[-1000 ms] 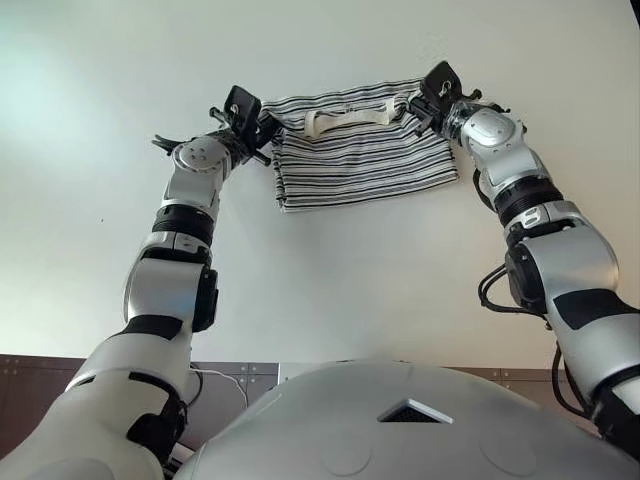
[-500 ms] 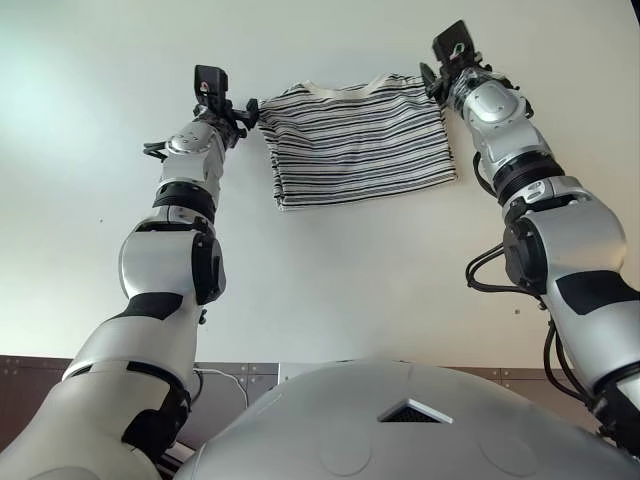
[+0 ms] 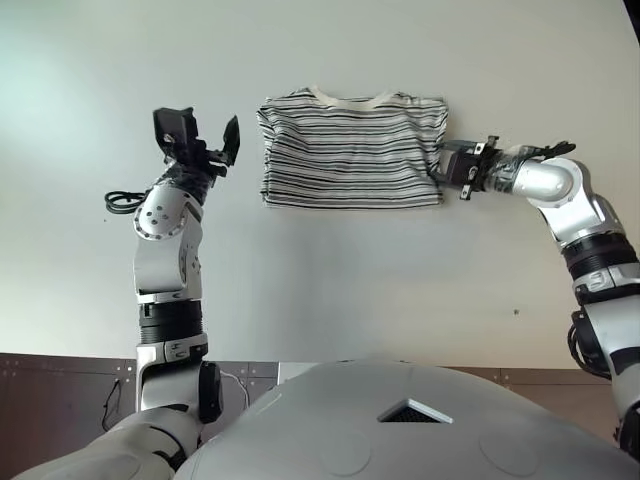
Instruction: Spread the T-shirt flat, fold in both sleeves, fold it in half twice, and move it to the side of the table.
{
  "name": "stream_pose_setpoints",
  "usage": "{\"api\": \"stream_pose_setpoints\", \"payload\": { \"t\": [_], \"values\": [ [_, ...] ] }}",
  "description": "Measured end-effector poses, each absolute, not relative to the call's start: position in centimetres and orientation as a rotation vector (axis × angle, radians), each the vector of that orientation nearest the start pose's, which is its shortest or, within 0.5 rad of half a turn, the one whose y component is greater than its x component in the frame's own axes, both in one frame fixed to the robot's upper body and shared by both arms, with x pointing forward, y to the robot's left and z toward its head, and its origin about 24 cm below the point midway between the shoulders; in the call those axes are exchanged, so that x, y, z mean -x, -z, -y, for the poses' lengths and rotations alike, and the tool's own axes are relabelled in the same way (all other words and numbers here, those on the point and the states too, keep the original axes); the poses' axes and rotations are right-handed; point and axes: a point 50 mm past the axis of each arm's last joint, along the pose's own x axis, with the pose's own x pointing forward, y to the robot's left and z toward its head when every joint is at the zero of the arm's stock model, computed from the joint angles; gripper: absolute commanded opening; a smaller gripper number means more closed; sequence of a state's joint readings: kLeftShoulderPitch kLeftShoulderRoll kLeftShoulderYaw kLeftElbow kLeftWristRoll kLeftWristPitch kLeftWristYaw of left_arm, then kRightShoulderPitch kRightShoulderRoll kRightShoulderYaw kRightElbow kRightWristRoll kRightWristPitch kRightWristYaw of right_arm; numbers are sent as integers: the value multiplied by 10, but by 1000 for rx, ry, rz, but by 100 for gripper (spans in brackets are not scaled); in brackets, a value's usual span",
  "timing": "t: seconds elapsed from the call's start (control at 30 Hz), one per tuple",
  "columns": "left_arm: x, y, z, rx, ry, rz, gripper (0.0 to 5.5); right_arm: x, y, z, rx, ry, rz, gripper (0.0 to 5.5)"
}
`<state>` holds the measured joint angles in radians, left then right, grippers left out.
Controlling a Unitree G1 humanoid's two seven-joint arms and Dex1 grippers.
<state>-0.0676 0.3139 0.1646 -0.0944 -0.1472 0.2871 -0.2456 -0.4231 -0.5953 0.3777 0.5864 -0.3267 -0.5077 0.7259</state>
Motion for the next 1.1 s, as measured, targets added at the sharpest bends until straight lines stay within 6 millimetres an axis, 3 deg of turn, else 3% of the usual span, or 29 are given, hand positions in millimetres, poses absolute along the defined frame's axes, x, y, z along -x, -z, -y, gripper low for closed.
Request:
{"api": "stream_pose_setpoints", "payload": {
  "t": [0.13,0.23,0.3,0.33,0.4,0.5,0.57,0.63,0.67,0.8,0.83,0.93,1.1],
  "values": [
    [-244,-79,-229,-206,55,-146,360,-240,-44,181,1032,-1299,-143,228],
    [-234,-76,-231,-216,25,-180,360,-195,-44,147,851,-1440,-154,228],
    [-229,-78,-234,-219,4,-200,360,-173,-52,103,636,-1481,-136,228],
    [-226,-79,-234,-223,4,-200,360,-170,-59,87,568,-1476,-108,228],
    [-219,-83,-234,-237,9,-194,360,-175,-73,75,454,-1423,-99,228],
    [-207,-91,-231,-255,45,-178,360,-212,-106,104,419,-1207,-75,228],
    [-202,-98,-227,-277,116,-171,360,-235,-117,140,589,-1097,-88,228],
    [-197,-96,-225,-271,146,-187,360,-242,-108,171,810,-1067,-154,228],
    [-193,-92,-225,-269,149,-210,360,-235,-97,184,893,-1101,-214,228],
    [-187,-86,-212,-261,214,-235,360,-199,-49,198,941,-1193,-351,228],
    [-186,-83,-207,-264,251,-247,360,-196,-44,197,963,-1189,-334,228],
    [-187,-82,-205,-316,293,-264,360,-186,-37,181,945,-1178,-278,228],
    [-200,-73,-227,-446,210,-330,360,-134,-34,110,677,-1404,-237,228]
  ]
}}
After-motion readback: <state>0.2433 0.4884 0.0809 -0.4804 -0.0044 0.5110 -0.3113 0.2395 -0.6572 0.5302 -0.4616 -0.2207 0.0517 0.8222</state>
